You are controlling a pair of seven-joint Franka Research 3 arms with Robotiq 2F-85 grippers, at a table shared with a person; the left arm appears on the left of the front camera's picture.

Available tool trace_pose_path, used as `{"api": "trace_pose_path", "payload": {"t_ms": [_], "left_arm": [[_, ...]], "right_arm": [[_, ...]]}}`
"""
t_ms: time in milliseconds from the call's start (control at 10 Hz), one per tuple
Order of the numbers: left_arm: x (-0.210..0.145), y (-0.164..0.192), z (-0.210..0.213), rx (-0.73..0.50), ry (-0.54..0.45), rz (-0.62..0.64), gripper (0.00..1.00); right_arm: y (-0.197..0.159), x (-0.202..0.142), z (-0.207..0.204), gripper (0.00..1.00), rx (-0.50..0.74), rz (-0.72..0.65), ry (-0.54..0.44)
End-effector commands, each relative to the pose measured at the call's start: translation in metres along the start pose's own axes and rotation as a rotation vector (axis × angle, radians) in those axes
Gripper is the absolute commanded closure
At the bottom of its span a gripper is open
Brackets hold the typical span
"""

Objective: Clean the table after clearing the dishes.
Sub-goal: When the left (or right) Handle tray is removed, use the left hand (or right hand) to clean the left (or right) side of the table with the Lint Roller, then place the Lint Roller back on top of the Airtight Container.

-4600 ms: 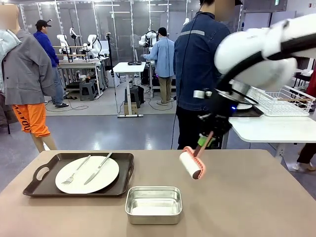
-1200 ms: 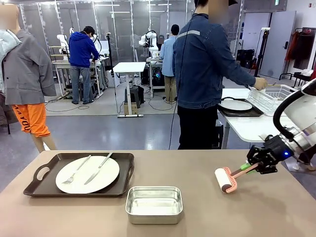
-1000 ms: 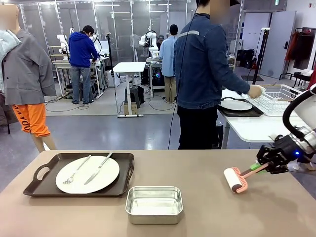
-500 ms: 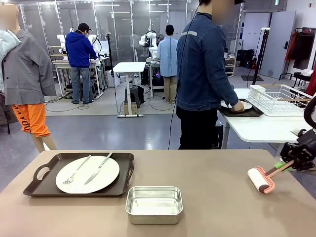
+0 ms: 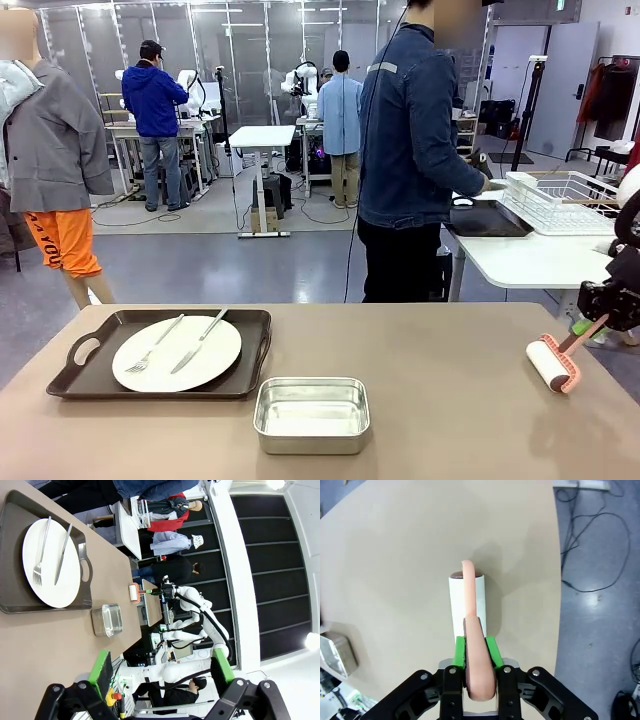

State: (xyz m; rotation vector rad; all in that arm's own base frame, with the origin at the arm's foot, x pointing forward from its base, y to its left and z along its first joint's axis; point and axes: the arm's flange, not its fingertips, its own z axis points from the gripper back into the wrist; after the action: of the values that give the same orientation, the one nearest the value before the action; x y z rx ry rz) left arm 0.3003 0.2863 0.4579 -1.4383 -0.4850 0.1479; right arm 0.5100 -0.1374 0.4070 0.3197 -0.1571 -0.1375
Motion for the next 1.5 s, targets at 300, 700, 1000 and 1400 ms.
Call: {"api": "trace_pose_path", "payload": {"t_ms": [300,700,1000,1400], "left_arm": [[-0.003,-0.002,0.002,-0.007,0.007,-0.002,0.0],[-0.003,-0.002,0.002,-0.007,0.007,-0.002,0.0],[-0.003,-0.002,0.002,-0.007,0.007,-0.002,0.0],[-0.003,-0.002,0.002,-0.007,0.007,-0.002,0.0]], "right_arm": [[0.057,-0.028,0.055,0.79,-0.107,0.031,-0.06],[0.055,-0.023,0.06,0.79,-0.085,0.057,-0.066],[0.055,-0.023,0.06,0.79,-0.085,0.057,-0.066],[0.055,-0.023,0.06,0.79,-0.085,0.057,-0.066]]}}
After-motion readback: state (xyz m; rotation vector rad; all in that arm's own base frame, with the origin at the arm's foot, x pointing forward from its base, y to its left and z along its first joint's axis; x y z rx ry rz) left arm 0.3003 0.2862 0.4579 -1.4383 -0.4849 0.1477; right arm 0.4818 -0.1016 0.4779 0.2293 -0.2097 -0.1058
